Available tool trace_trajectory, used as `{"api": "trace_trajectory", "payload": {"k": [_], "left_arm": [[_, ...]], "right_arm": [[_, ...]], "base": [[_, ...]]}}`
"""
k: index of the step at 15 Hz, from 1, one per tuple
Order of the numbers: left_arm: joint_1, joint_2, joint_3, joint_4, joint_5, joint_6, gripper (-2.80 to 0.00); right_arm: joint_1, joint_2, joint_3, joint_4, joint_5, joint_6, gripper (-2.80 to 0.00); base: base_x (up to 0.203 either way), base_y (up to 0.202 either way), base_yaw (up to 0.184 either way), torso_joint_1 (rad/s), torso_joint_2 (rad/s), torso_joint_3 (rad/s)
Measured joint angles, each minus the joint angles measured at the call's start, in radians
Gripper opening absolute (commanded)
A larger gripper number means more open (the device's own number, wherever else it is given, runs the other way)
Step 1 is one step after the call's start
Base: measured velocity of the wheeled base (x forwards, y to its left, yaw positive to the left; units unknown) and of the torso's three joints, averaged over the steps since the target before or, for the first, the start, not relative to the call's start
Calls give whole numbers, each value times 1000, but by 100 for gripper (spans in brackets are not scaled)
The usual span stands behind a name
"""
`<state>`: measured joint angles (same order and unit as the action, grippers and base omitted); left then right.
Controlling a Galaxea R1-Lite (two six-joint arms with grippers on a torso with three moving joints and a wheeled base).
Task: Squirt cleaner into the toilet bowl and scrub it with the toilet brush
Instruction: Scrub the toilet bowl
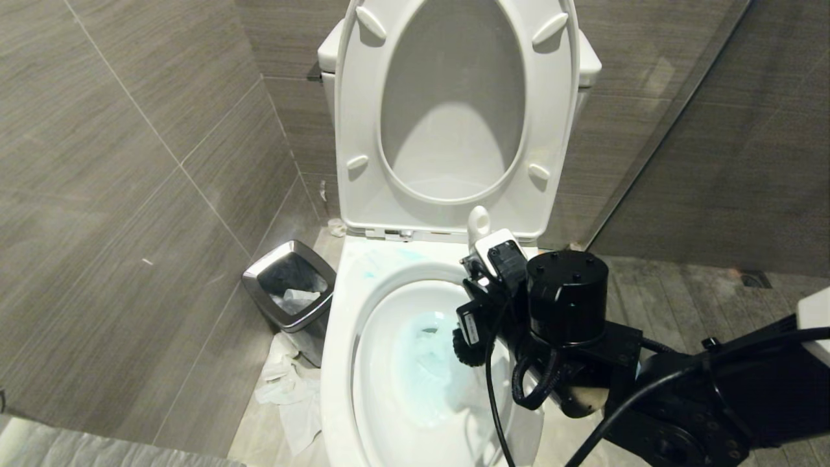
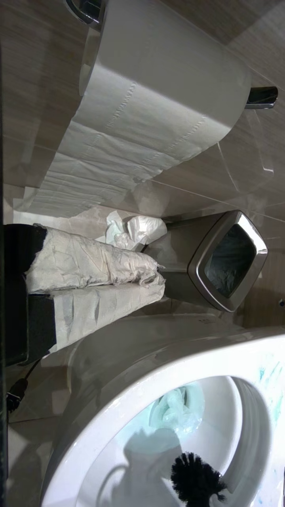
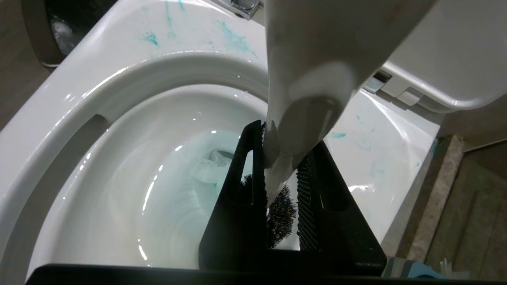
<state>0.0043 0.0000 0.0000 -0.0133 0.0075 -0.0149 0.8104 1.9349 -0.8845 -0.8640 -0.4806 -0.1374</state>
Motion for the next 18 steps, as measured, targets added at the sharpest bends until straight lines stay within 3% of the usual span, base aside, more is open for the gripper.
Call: {"api": "trace_trajectory", "payload": {"k": [7, 14, 18], "left_arm": [[0, 0, 0, 0, -1, 0, -280], [0, 0, 0, 0, 0, 0, -280], [0, 0, 0, 0, 0, 0, -280]], "right_arm": [[-2, 22, -160, 56, 7, -10, -280], [-1, 267, -373, 69, 11, -10, -280], [-2, 378, -428, 69, 9, -8, -280]], "base": [[0, 0, 0, 0, 0, 0], [0, 0, 0, 0, 0, 0], [0, 0, 0, 0, 0, 0]]}}
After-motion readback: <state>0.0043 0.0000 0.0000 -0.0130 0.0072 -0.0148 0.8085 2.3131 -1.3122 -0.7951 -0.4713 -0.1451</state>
